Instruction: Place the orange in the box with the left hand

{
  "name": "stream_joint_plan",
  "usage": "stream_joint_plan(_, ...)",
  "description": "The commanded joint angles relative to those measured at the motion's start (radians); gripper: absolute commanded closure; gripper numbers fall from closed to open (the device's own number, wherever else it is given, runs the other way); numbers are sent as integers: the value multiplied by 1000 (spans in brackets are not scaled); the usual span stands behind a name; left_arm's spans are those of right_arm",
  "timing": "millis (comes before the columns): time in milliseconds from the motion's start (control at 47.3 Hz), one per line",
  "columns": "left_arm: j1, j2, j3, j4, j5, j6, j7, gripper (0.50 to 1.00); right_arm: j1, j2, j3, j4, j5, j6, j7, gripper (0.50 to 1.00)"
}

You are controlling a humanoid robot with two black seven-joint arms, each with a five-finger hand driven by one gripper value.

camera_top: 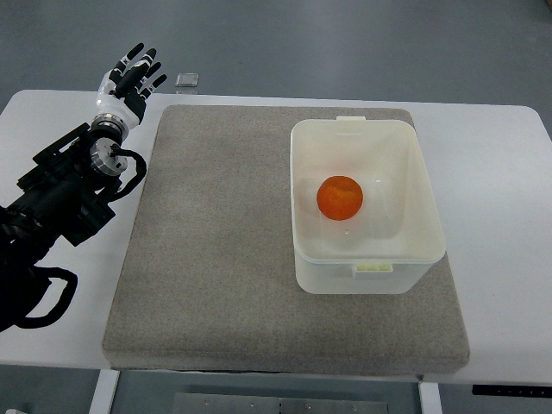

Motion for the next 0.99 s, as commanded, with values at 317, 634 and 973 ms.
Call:
stream_joint_plan(317, 38, 5, -148, 10, -39, -227, 56, 754, 0, 0, 1, 0, 0, 0, 0, 574)
stream_joint_plan(634, 58, 7, -185, 15, -39, -284, 27, 733, 0, 0, 1, 0, 0, 0, 0, 574)
stream_joint_plan(973, -2, 63, -182, 13, -29, -280, 22, 712, 0, 0, 0, 0, 0, 0, 0, 574)
